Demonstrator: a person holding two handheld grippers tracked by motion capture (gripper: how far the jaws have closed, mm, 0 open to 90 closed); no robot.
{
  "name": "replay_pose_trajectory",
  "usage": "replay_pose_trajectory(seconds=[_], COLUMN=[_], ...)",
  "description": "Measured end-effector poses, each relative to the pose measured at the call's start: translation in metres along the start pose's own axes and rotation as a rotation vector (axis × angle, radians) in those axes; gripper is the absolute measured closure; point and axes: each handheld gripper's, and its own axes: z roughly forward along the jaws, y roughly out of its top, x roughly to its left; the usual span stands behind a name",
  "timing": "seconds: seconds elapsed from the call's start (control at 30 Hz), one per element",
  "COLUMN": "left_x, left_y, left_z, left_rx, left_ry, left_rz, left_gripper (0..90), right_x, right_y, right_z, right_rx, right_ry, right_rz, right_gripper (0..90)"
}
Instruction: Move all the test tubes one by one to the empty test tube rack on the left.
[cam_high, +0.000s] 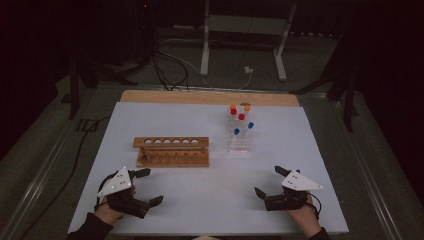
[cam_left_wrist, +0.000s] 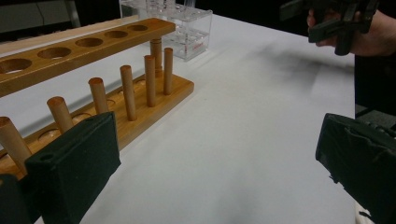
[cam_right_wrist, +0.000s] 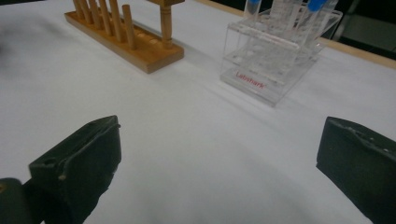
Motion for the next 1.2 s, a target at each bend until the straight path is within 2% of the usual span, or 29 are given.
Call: replay_pose_trajectory(seconds=[0.2,0.33,0.43,0.6,1.07,1.2], left_x=[0.0,0.0,-0.001,0.0,-0.001,-0.001], left_y=[0.001,0.001,0.001,0.001,0.001,0.001], left_z=[-0.001,-0.001,-0.001,-0.001,-0.001,-0.001], left_rx=[-0.003,-0.002,-0.002,-0.005,-0.008,-0.009], left_ry=[0.001,-0.002,-0.003,-0.003,-0.009,-0.01], left_rz=[0.005,0.009,0.012,0.008,0.008,0.006], left_gripper=[0.5,0.5,0.5,0.5,0.5,0.5], right_x=[0.0,0.0,0.0,0.004,0.006,0.007], right_y=[0.001,0.003,0.003,0.005,0.014,0.02], right_z=[-0.002,-0.004,-0.002,0.0,-0.004,-0.007], right_rx=[-0.016,-0.047,-0.026,-0.005,0.006,-0.009], right_ry=[-0.005,0.017,0.02,0.004,-0.021,-0.032], right_rz=[0.001,0.023,0.018,-0.018,-0.023,-0.016], right_gripper=[0.2,0.2,0.2,0.2,0.2,0.2])
